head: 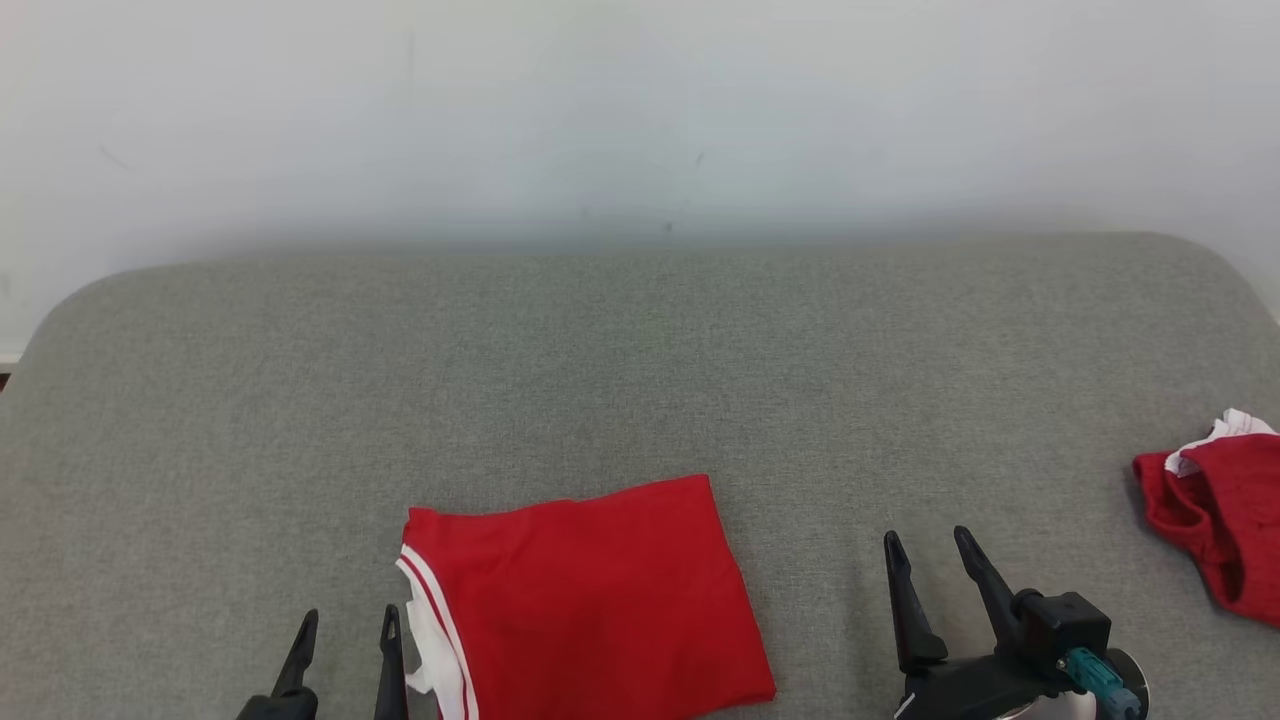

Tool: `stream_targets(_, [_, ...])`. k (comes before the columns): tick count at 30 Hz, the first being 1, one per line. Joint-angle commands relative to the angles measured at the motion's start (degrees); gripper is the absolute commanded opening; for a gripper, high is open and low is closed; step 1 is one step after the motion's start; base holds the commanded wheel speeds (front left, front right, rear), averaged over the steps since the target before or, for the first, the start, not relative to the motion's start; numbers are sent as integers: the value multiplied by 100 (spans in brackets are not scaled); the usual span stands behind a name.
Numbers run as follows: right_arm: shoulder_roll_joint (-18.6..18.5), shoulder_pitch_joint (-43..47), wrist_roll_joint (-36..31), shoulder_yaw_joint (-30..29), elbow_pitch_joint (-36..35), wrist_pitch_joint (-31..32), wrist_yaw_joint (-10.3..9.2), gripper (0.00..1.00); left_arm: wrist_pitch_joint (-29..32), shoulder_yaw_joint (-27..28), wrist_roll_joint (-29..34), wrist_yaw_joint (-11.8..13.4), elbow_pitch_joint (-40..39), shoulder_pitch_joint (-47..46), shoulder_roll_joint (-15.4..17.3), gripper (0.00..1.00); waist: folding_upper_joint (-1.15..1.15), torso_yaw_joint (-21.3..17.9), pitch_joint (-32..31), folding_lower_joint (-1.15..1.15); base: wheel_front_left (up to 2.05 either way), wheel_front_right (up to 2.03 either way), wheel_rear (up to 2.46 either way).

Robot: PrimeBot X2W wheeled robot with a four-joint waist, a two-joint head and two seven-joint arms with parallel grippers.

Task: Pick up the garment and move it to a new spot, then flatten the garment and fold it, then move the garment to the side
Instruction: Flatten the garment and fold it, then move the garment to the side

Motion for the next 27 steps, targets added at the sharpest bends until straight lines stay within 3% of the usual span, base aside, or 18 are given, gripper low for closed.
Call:
stream_targets(1, [15, 70, 56, 16, -22, -23, -14, 100, -19, 48, 31, -12, -50, 96, -2, 100, 0, -56, -53, 1, 0, 0, 0])
stream_targets(27, [16, 106, 287, 210, 97, -24, -14, 100, -18, 144, 39, -83, -220, 355, -3, 100, 0, -152, -164, 1, 0, 0, 0])
